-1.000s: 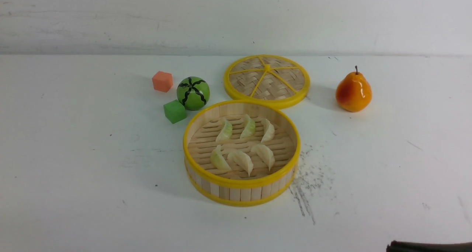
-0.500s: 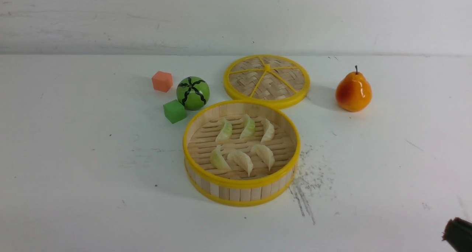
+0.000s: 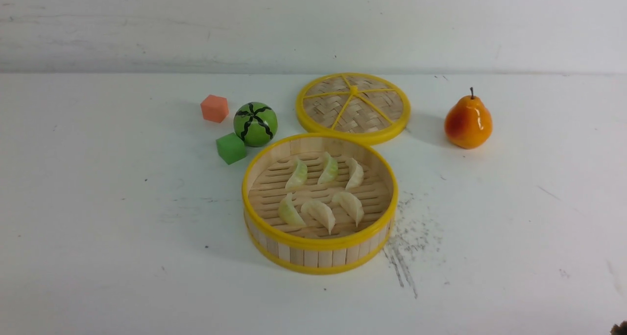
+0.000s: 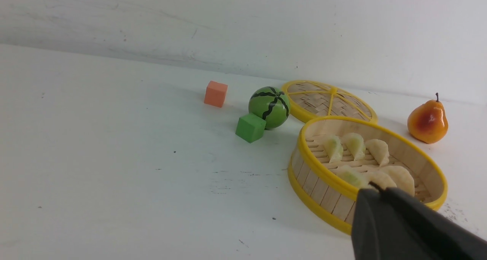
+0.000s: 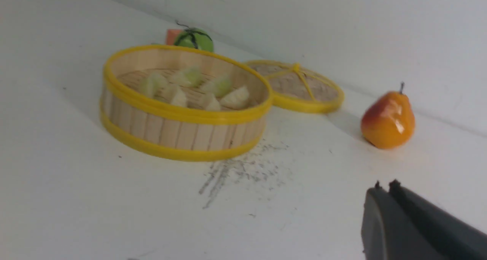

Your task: Put the dumplings into the steamer on the white table.

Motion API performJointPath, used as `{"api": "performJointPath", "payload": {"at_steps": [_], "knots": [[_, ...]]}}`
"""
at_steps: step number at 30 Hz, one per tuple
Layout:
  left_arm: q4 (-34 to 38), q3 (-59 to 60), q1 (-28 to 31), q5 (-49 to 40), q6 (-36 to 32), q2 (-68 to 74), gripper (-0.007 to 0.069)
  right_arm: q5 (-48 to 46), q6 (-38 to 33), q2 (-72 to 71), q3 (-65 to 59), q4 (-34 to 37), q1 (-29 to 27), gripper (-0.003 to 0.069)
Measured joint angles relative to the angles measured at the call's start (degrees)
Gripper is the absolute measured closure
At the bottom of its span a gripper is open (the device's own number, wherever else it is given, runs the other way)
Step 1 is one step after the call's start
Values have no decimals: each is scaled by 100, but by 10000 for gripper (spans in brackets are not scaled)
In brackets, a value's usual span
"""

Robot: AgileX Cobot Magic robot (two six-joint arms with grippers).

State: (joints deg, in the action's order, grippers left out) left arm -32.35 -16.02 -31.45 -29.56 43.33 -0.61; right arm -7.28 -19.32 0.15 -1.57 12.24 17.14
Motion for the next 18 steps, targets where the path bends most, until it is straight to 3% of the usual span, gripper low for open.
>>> {"api": "performJointPath", "payload": {"at_steps": [3,5,10,18], "knots": [[0,0,0,0,0,0,632,-149,1781,-70,0,-1125,-418,664],[0,0,0,0,0,0,629,-319,2177,-71,0,-1276,-597,664],[0,0,0,0,0,0,629,-1172,2242,-71,0,-1081,-916,664],[0,0,0,0,0,0,624,-1441,2206,-71,38,-1042,-1056,664]]}}
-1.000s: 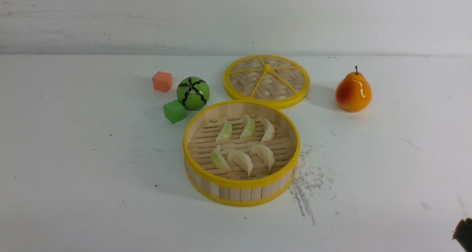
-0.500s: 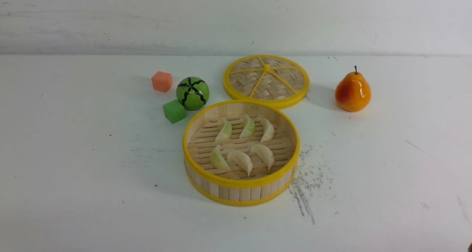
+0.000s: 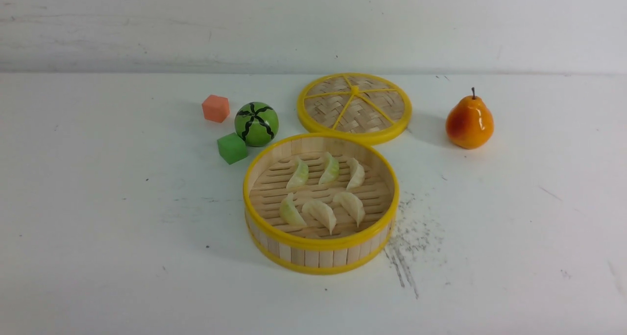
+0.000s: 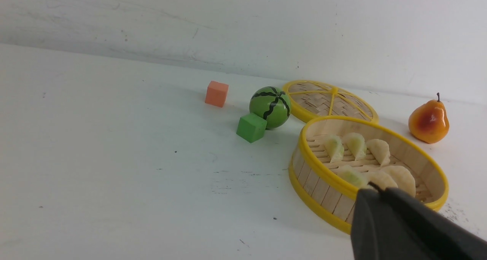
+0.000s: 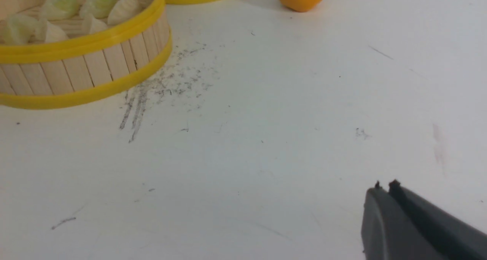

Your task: Put the dumplings into the steamer on the white table.

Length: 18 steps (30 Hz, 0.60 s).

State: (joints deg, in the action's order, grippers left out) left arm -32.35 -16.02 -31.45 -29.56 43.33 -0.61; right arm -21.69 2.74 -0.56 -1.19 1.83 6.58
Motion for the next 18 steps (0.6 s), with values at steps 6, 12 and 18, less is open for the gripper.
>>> {"api": "performJointPath", "payload": {"at_steps": [6,12,18], "knots": [[0,0,0,0,0,0,621,-24,0,0,11,13,-220,664],[0,0,0,0,0,0,614,-29,0,0,11,52,-318,664],[0,0,0,0,0,0,606,-29,0,0,11,52,-318,659]]}}
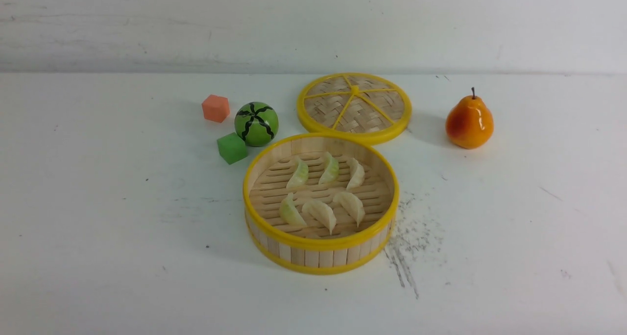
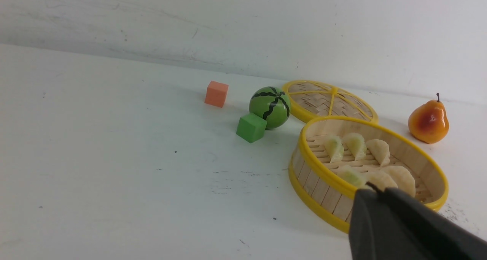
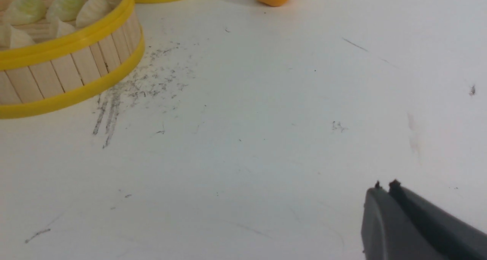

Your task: Put the dumplings into the steamer on the white table.

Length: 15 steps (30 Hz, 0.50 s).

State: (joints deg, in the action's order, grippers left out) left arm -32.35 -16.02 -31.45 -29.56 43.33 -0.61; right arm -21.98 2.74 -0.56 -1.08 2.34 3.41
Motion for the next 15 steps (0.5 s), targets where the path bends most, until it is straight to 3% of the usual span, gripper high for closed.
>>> {"api": "performJointPath", "payload": {"at_steps": [15], "knots": [[0,28,28,-7,0,0,594,0,-21,0,0,0,0,642]]}}
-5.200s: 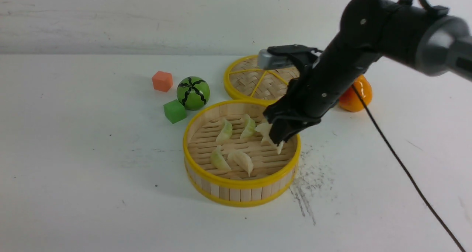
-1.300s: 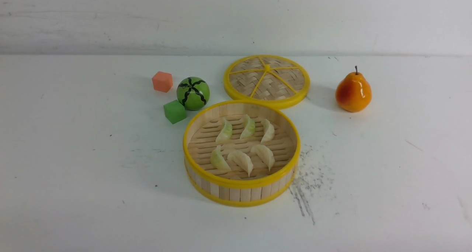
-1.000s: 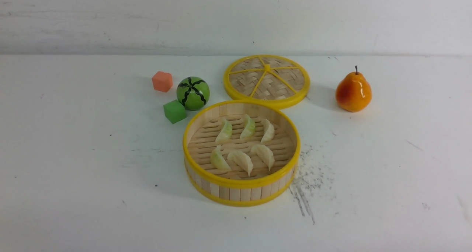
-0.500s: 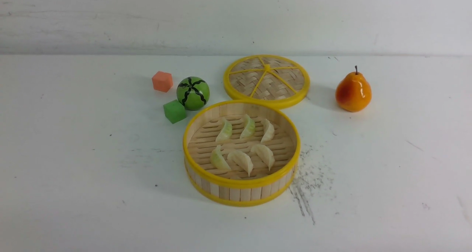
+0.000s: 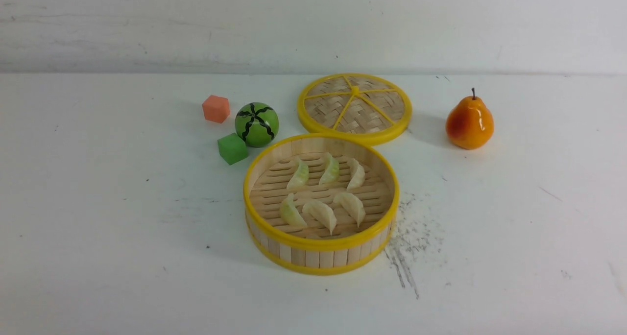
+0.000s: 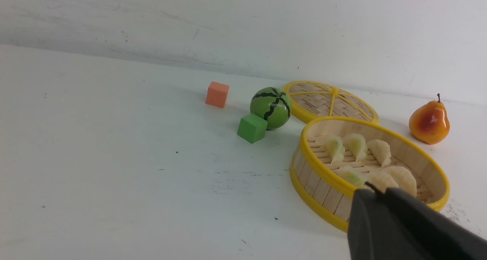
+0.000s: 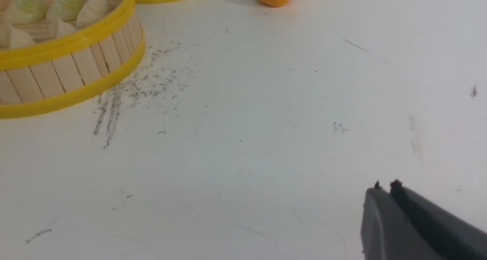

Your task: Put the dumplings into the steamer on the white table.

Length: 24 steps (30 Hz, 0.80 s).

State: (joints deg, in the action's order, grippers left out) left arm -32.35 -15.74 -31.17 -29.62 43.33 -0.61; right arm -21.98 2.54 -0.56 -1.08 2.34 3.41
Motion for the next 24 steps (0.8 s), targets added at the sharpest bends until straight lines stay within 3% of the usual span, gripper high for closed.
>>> {"api": "performJointPath", "payload": {"at_steps": [3,7,12,17,20,24], "knots": [[67,29,398,-21,74,0,594,0,0,0,0,0,0,637],[918,120,1316,365,-192,0,589,0,0,0,0,0,0,629],[2934,772,2164,2478,-2389,0,631,0,0,0,0,0,0,622],[4298,1544,2265,3505,-3390,0,637,0,0,0,0,0,0,618],[4829,1712,2349,2901,-4112,0,637,0,0,0,0,0,0,614],[4803,1725,2597,1537,-4629,0,637,0,0,-5,0,0,0,608]]}}
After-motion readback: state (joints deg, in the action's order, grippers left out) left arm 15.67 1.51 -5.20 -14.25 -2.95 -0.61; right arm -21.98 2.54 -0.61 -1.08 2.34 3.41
